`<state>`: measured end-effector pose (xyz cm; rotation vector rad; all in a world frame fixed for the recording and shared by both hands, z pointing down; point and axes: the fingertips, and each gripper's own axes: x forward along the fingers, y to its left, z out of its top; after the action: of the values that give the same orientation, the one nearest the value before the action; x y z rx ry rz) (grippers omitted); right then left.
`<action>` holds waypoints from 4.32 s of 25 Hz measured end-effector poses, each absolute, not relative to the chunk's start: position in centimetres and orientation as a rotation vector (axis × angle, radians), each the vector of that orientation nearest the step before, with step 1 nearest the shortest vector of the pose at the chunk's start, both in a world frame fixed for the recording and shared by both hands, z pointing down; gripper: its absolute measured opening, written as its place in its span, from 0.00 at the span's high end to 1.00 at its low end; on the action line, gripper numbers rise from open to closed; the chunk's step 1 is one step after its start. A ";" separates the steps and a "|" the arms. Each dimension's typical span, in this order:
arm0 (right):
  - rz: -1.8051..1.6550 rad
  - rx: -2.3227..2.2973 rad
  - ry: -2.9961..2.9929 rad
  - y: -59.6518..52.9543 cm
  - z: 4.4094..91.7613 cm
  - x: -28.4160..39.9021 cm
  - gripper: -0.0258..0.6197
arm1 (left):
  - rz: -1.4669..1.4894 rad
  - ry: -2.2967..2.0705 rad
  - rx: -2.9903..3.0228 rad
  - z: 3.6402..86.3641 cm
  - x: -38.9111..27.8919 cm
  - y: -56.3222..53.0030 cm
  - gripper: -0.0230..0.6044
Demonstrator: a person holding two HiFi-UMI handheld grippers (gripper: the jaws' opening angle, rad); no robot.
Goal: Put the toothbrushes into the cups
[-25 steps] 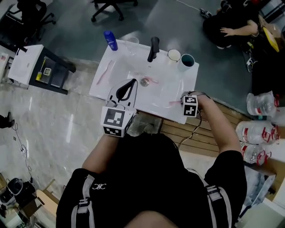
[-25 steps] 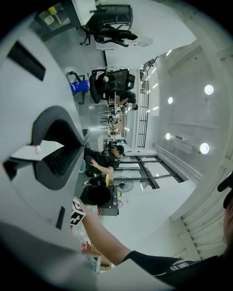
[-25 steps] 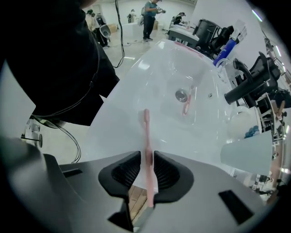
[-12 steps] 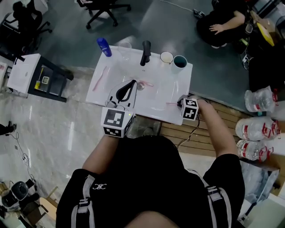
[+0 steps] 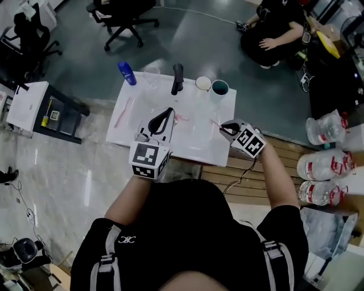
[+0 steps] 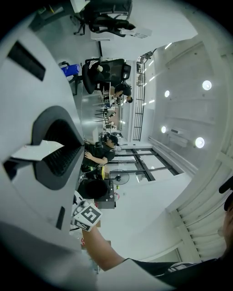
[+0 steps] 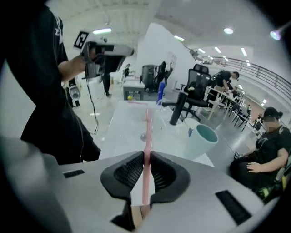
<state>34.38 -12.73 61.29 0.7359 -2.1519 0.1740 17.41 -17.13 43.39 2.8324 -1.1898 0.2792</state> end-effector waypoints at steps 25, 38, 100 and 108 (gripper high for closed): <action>0.184 2.083 -2.450 -24.8 46.8 40.9 0.86 | 0.286 -1.275 2.799 43.0 15.9 -16.3 0.94; 0.264 2.227 -2.276 -29.6 51.7 42.6 0.86 | 0.308 -1.342 2.761 43.7 15.1 -18.7 0.94; 0.042 2.303 -2.247 -23.2 43.1 31.7 0.93 | 0.248 -1.212 2.795 43.4 13.0 -22.3 0.94; 0.144 2.372 -2.238 -19.4 43.0 26.1 0.94 | 0.216 -1.130 2.800 42.9 10.3 -22.2 0.94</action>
<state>26.09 -19.36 43.01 2.3717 -2.2380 0.1442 10.26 -22.21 42.95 2.8001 -1.1298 0.2156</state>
